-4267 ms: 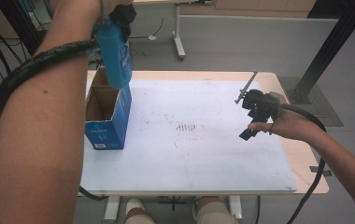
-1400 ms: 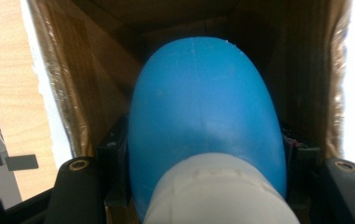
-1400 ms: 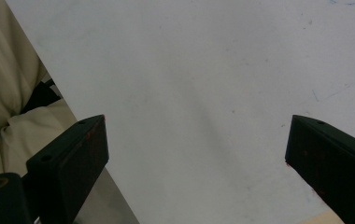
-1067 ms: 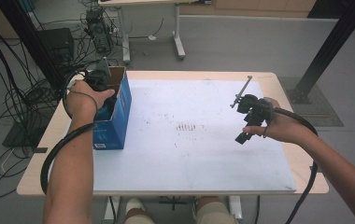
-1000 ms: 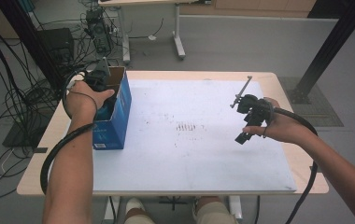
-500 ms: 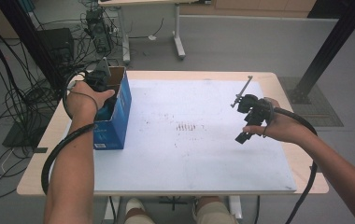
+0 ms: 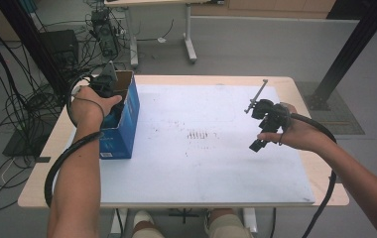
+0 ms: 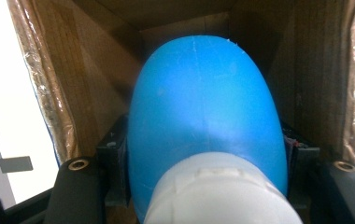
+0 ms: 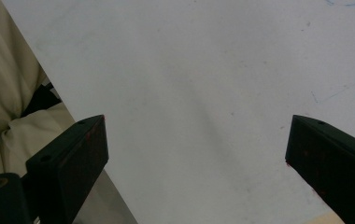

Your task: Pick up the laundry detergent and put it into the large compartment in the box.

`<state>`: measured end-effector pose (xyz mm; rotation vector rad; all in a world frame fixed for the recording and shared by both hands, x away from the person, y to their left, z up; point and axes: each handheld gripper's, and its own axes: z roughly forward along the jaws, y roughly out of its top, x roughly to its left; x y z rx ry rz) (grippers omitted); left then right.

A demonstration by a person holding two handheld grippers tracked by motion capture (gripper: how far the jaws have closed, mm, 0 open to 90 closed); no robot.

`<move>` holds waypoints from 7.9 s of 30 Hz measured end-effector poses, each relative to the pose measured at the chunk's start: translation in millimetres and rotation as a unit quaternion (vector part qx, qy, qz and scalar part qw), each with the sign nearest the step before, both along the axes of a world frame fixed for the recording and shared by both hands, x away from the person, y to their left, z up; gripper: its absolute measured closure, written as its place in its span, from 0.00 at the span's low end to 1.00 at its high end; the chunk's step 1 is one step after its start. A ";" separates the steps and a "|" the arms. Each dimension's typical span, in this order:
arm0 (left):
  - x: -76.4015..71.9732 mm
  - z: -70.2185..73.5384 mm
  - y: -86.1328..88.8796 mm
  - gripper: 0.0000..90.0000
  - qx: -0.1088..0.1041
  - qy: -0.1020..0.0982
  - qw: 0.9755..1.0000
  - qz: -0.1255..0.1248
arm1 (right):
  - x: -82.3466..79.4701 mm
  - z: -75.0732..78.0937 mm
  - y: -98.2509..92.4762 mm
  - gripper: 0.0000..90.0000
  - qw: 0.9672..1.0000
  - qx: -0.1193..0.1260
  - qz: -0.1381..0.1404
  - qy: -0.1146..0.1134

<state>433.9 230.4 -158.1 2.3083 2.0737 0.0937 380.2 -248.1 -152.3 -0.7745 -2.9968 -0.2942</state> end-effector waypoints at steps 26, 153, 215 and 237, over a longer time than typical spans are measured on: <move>-1.8 -0.5 1.3 0.41 -0.003 -0.002 1.000 0.006 | -1.7 2.7 0.1 0.06 1.000 -0.001 0.000 -0.001; -37.4 65.7 -5.1 0.21 -0.012 -0.045 0.999 -0.020 | 1.5 6.6 5.5 0.06 1.000 0.006 -0.005 -0.007; -44.9 71.7 -135.3 0.12 -0.057 -0.027 0.973 -0.220 | 10.6 11.1 6.0 0.06 1.000 0.004 -0.023 -0.013; -41.6 72.5 -130.7 0.12 -0.061 -0.029 0.975 -0.214 | 9.8 10.4 4.0 0.06 1.000 0.006 -0.023 -0.014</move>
